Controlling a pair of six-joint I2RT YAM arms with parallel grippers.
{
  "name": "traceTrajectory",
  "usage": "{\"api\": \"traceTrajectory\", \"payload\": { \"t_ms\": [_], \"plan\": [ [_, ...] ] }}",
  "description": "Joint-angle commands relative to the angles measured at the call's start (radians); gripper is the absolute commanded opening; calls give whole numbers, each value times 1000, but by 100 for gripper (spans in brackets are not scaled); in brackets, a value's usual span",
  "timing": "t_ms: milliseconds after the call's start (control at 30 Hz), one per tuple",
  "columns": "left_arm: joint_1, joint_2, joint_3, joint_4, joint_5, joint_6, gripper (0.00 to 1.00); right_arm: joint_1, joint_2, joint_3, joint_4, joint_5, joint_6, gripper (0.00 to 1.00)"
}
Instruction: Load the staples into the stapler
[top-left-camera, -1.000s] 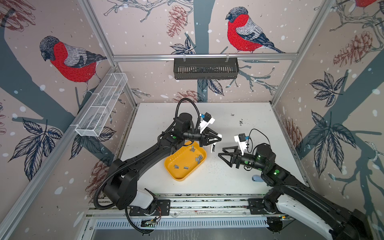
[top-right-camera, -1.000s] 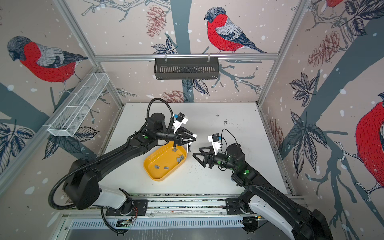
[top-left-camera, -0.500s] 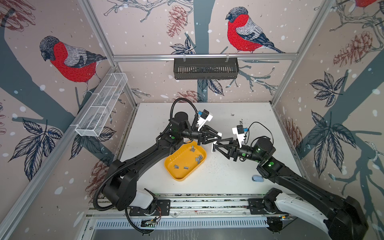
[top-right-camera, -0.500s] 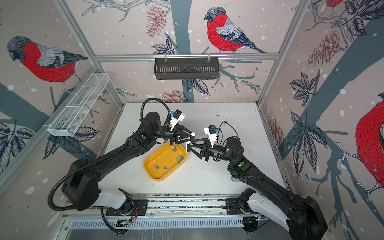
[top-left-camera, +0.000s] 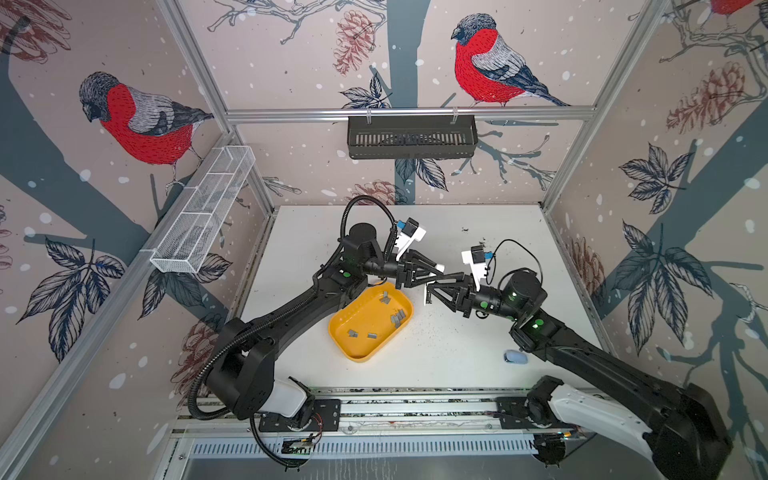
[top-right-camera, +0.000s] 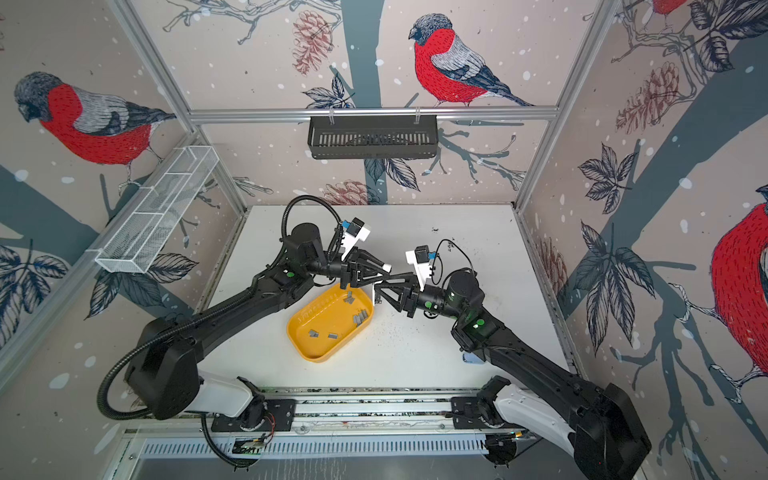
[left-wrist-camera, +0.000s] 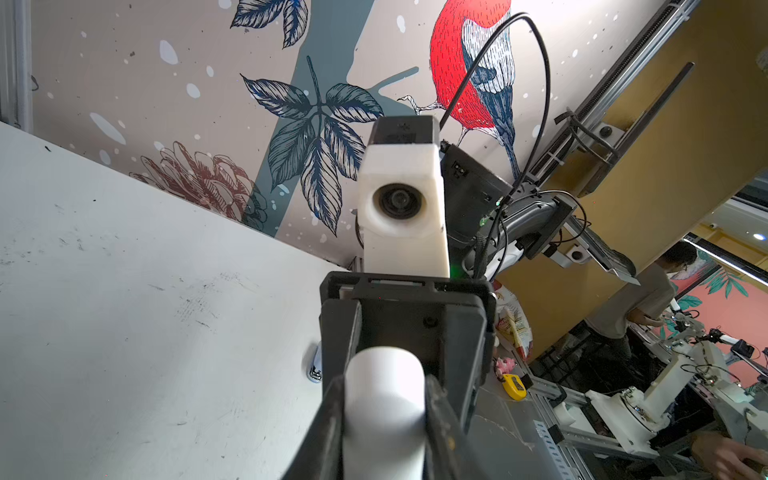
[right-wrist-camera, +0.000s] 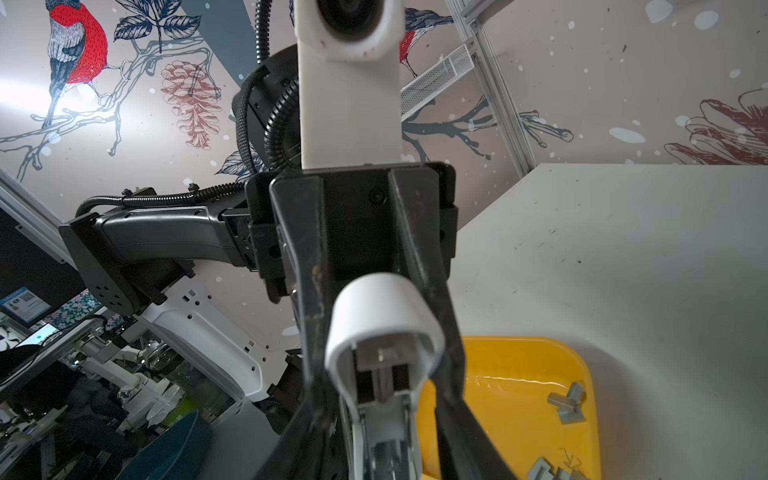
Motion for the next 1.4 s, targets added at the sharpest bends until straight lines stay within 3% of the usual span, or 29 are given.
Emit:
{"api": "traceTrajectory", "payload": {
  "t_ms": [0, 200, 600, 700, 833, 900, 967, 1033, 1233, 1367],
  "plan": [
    [0, 3, 8, 60, 29, -18, 20, 2, 15, 11, 63, 18, 5, 42],
    [-3, 13, 7, 80, 49, -37, 20, 0, 41, 15, 81, 26, 14, 41],
    [-5, 16, 14, 52, 48, -5, 21, -1, 50, 16, 71, 31, 17, 27],
    [-4, 13, 18, 28, 43, 15, 25, -1, 44, 12, 65, 36, 15, 24],
    [-4, 7, 23, -14, 22, 48, 43, -2, 27, 0, 39, 57, 5, 21],
    [-5, 2, 27, -34, 8, 65, 63, -4, 14, -5, 11, 75, -5, 21],
    [-4, -8, 28, -62, -11, 90, 75, -7, 0, -11, -33, 93, -18, 21],
    [-3, -17, 42, -119, -37, 135, 95, -9, -15, -9, -104, 121, -42, 21],
    [1, -60, 131, -480, -216, 435, 99, -13, -68, 21, -417, 269, -168, 21],
    [1, -102, 140, -612, -277, 591, 99, -9, -64, 24, -583, 397, -252, 22]
  ]
}}
